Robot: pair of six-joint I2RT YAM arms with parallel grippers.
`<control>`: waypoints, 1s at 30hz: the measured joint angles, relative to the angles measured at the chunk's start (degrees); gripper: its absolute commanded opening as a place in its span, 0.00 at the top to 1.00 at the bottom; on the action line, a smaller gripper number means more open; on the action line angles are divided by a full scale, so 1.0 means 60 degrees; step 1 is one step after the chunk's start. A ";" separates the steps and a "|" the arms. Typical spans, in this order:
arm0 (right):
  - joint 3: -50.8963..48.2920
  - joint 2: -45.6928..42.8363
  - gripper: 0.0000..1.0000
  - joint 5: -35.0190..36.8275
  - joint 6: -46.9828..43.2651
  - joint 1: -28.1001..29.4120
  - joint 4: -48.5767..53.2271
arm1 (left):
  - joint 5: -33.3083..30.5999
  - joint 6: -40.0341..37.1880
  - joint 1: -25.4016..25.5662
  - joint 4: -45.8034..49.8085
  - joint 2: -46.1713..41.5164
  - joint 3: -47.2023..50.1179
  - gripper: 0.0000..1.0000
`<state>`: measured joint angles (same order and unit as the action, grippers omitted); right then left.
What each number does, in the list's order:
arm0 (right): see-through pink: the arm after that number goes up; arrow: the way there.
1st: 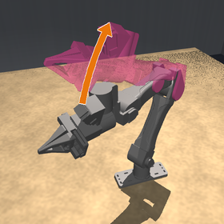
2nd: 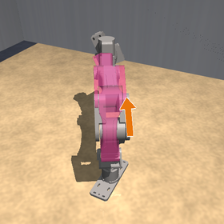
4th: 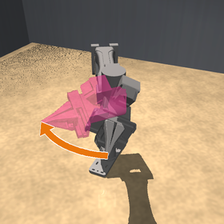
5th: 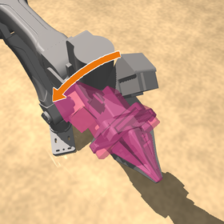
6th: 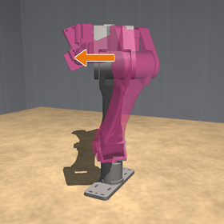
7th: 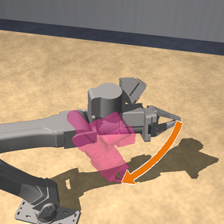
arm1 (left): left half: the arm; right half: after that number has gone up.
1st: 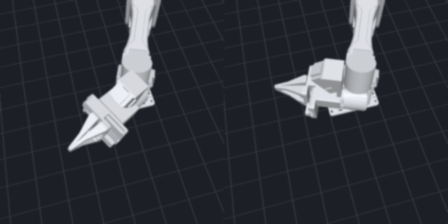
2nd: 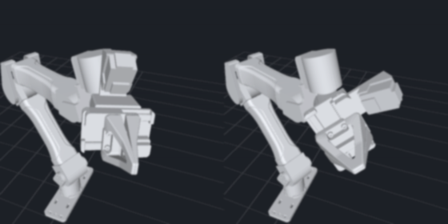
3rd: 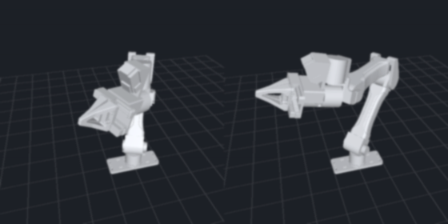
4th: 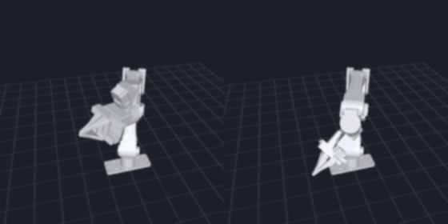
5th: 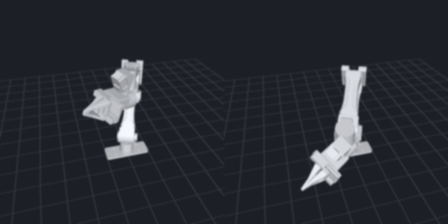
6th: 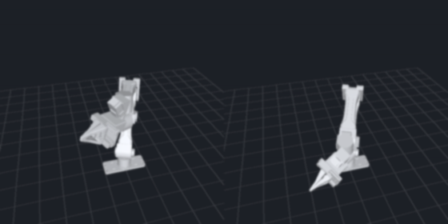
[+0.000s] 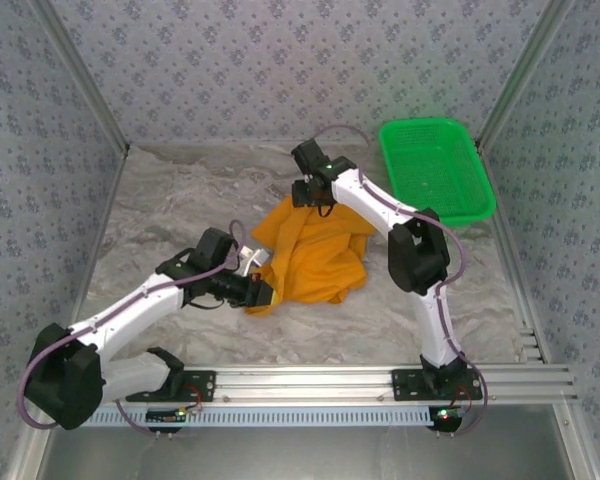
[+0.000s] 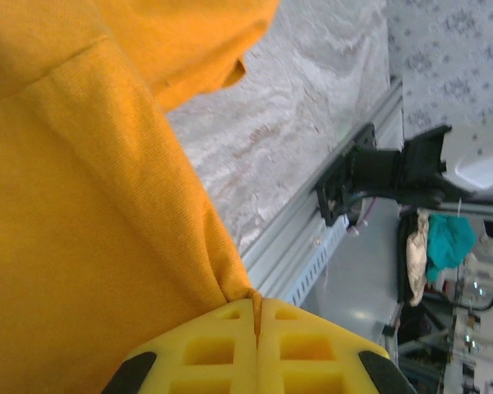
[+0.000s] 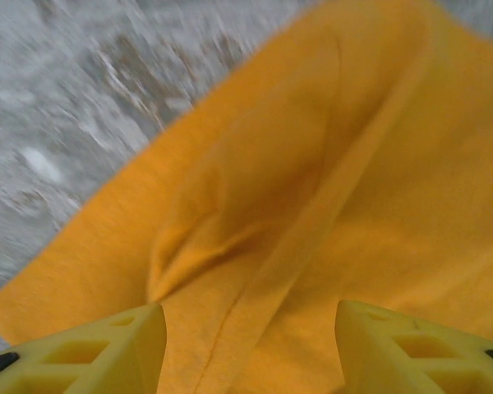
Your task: Fold the inside-out t-shirt
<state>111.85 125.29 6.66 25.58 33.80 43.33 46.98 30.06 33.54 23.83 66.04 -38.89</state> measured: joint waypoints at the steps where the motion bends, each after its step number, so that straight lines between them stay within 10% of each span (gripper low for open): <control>1: 0.0058 0.0076 0.45 -0.0047 0.0182 -0.0007 0.0193 | 0.0062 -0.0062 0.0058 0.0025 0.0066 -0.0055 1.00; 15: 0.1027 0.0994 0.63 -0.0521 0.1275 0.0168 0.0936 | 0.0393 -0.0517 0.0164 0.0273 0.0503 -0.0583 1.00; 18: 0.1402 0.1322 1.00 -0.0692 0.1344 0.0168 0.0976 | 0.0386 -0.0554 0.0164 0.0284 0.0503 -0.0590 1.00; 30: 0.2291 0.1126 1.00 -0.0834 0.1632 -0.0608 0.0699 | -0.2954 -0.2455 -0.2047 0.1956 -0.0659 -0.3005 1.00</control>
<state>125.60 132.05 1.65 35.38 30.15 47.53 29.26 15.33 21.26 35.57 62.08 -56.93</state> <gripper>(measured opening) 0.059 0.044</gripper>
